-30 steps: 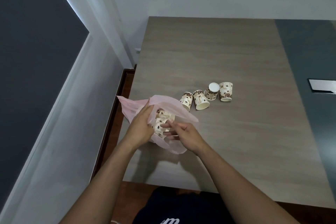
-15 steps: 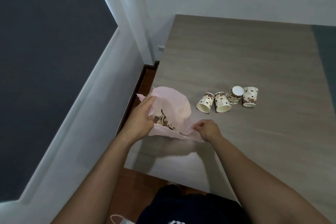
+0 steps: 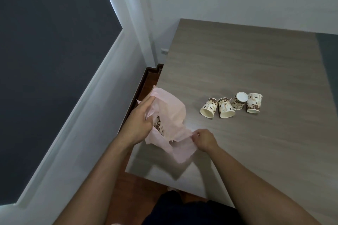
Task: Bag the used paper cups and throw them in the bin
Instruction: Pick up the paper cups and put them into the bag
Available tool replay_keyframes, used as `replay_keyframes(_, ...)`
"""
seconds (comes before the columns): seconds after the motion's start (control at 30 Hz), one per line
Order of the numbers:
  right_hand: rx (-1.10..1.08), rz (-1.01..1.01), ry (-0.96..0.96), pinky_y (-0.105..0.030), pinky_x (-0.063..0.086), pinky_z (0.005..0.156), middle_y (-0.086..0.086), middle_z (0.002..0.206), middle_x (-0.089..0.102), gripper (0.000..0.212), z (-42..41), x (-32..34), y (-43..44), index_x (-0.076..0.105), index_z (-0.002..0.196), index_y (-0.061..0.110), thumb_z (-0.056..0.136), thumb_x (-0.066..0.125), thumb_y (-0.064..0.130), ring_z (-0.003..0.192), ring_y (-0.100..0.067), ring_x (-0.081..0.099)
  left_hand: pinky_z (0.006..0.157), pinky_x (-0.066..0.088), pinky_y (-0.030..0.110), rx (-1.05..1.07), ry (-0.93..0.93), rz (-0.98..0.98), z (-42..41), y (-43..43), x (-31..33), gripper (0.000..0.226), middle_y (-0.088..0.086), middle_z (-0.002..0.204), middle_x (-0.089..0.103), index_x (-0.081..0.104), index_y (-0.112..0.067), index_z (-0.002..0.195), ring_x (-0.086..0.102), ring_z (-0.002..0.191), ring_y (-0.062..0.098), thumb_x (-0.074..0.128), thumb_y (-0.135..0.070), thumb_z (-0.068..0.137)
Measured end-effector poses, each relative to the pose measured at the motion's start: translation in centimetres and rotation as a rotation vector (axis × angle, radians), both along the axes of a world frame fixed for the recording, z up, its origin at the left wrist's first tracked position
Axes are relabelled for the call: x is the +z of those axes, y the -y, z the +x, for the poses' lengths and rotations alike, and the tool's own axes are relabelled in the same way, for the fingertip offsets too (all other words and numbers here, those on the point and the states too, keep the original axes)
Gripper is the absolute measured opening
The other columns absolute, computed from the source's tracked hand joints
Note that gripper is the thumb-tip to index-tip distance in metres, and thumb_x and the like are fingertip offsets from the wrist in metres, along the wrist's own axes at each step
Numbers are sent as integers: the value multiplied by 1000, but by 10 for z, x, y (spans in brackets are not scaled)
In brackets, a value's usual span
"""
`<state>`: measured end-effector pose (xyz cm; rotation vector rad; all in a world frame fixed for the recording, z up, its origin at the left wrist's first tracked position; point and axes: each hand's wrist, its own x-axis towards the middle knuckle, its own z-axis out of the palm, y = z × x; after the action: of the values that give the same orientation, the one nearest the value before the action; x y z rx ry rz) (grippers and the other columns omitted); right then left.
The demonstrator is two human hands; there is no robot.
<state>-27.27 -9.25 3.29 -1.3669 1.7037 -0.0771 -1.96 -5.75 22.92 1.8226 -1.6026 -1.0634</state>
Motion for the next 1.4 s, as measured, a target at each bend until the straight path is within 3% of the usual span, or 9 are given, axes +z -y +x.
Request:
replay_keyframes(0.27,-426,-43,494,-40,62,78,-13,86,78,40,-49,41,22,79,89,8,110,56,33,76,-21,72,129,35,38,172,179,-6,-3,11,-36,79,1,173,37,42,-14,167,40,157,26,46,16,93)
replay_keyframes(0.47,-401,140,125,-37,48,64,-16,66,66,51,-107,-5,-7,67,67,9,109,50,32,54,-29,58,108,56,46,144,324,20,5,18,-72,75,0,153,57,63,-16,146,60,132,31,51,14,79)
replay_keyframes(0.6,-219,312,-181,-27,50,45,-19,77,74,38,-127,-17,-17,75,97,-8,108,51,20,66,-35,76,103,53,34,106,319,17,-3,23,-77,73,-6,151,57,64,-18,144,61,129,22,52,16,81)
replay_keyframes(0.7,-4,424,-260,-35,57,80,-20,116,71,26,-120,-5,-6,72,113,-2,102,61,19,118,-38,73,105,52,35,35,285,-2,-16,26,-78,79,-9,148,54,62,-20,143,58,127,18,46,19,77)
replay_keyframes(0.8,-167,287,-32,-47,55,104,-14,130,67,49,-111,-3,17,72,111,15,73,66,46,119,-33,65,116,49,40,17,269,-4,-24,33,-85,79,-7,153,50,64,-18,146,53,138,18,48,21,79)
replay_keyframes(0.97,-147,-42,34,-51,32,130,-9,165,41,29,-87,9,61,76,122,42,94,66,42,158,-33,36,120,48,42,49,269,25,-33,44,-101,54,1,152,58,83,-11,109,57,140,22,57,26,80)
replay_keyframes(1.2,318,-17,-231,-58,32,127,-11,182,-2,67,-73,-38,97,36,167,24,103,51,39,163,-44,19,119,32,23,-22,289,67,-37,47,-94,79,-1,159,55,60,-13,155,49,140,25,44,19,84)
replay_keyframes(1.3,259,-69,-247,-52,34,127,-13,179,17,96,-83,-74,100,31,166,8,83,30,55,161,-44,24,116,29,19,-82,275,91,-35,41,-91,85,-6,166,48,50,-18,162,44,137,24,45,17,84)
replay_keyframes(1.4,56,-163,-114,-44,41,123,-19,168,40,67,-78,-44,88,52,156,4,98,49,39,147,-40,51,108,32,20,-101,289,86,-33,36,-90,91,-9,168,45,50,-22,161,44,125,20,44,17,79)
